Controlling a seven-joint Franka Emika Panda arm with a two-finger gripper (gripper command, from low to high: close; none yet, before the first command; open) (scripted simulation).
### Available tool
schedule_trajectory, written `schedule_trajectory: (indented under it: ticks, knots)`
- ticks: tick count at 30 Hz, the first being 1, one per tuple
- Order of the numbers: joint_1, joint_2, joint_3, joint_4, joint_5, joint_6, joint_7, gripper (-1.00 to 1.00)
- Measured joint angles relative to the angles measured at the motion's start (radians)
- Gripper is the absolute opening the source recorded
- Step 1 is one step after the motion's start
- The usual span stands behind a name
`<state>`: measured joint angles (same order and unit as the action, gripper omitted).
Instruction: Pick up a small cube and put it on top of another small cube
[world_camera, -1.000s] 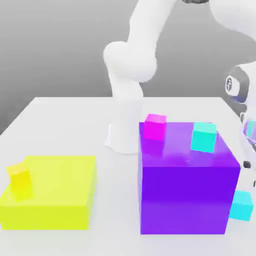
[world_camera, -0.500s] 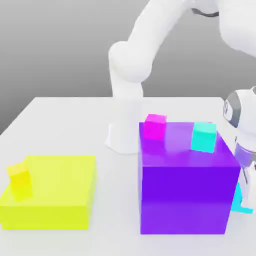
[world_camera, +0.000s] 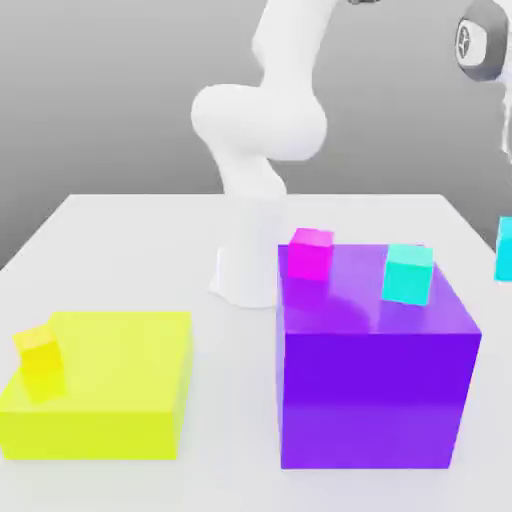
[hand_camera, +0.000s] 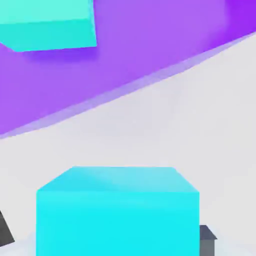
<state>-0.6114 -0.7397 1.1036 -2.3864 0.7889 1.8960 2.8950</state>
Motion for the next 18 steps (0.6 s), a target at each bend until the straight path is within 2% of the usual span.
schedule_trajectory:
  ticks: [5, 10, 13, 14, 18]
  knots:
    - [-0.08, -0.272, -0.179, -0.105, 0.004, -0.206, 0.002, -1.0]
    - [-0.193, -0.455, -0.314, -0.228, -0.062, -0.334, 0.002, -1.0]
    - [-0.183, -0.474, -0.256, -0.327, -0.008, -0.265, 0.0, -1.0]
    - [-0.175, -0.475, -0.226, -0.36, 0.021, -0.234, -0.003, 1.0]
    - [-0.175, -0.475, -0.226, -0.36, 0.021, -0.234, -0.003, 1.0]
